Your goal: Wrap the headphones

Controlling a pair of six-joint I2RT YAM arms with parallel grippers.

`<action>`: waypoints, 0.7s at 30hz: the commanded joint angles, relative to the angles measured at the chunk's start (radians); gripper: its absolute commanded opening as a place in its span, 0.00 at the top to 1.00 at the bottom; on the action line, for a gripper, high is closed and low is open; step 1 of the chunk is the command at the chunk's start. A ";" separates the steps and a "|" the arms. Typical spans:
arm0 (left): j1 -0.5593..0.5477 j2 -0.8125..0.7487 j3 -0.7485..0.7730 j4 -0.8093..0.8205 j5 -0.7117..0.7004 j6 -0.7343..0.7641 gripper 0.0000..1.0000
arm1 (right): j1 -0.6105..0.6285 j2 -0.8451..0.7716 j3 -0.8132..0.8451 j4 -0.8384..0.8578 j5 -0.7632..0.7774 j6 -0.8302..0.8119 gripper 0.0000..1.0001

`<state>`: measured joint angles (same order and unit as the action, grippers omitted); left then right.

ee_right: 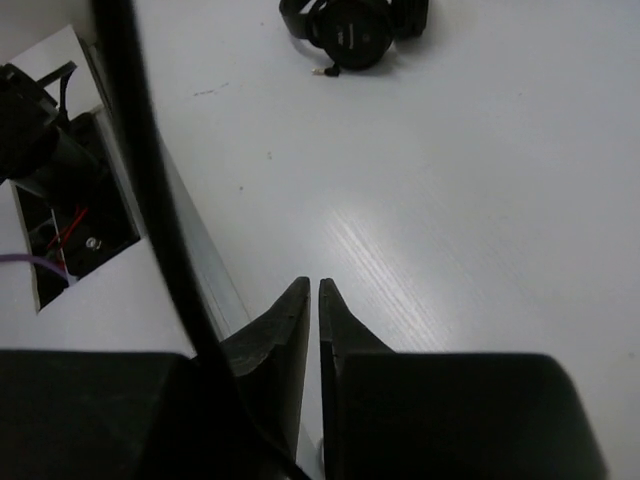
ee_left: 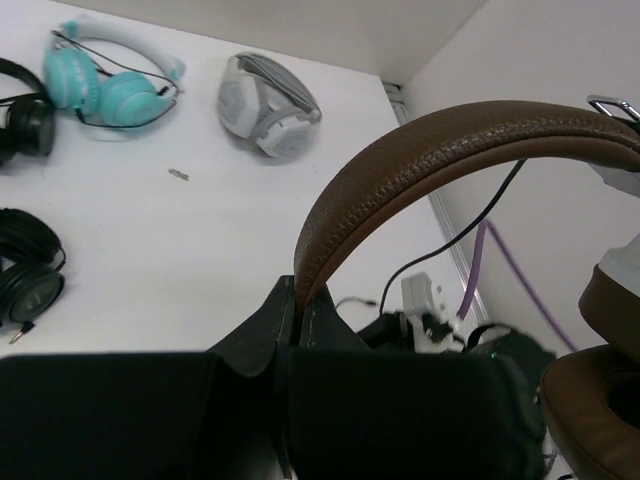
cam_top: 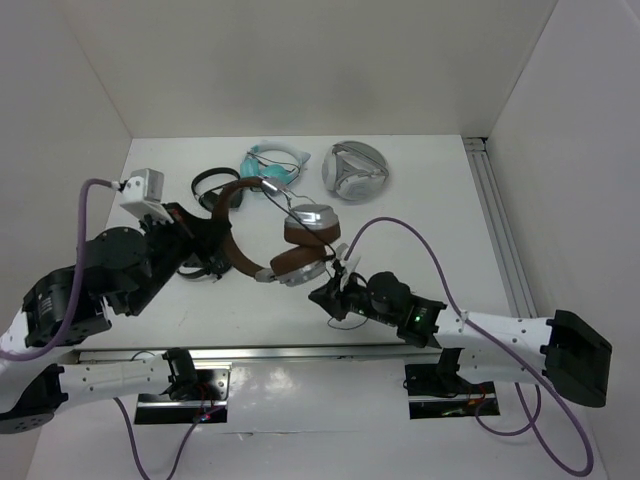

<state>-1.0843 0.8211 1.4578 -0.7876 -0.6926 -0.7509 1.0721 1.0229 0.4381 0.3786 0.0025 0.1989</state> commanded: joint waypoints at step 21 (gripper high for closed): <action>0.420 0.315 0.178 -0.204 -0.130 -0.252 1.00 | 0.652 0.136 0.011 -0.061 0.687 0.152 1.00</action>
<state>-0.7387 1.1297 1.6650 -1.0622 -0.8768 -0.9939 1.6421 1.1275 0.3428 0.4385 0.4652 0.3206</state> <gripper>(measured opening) 0.064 0.008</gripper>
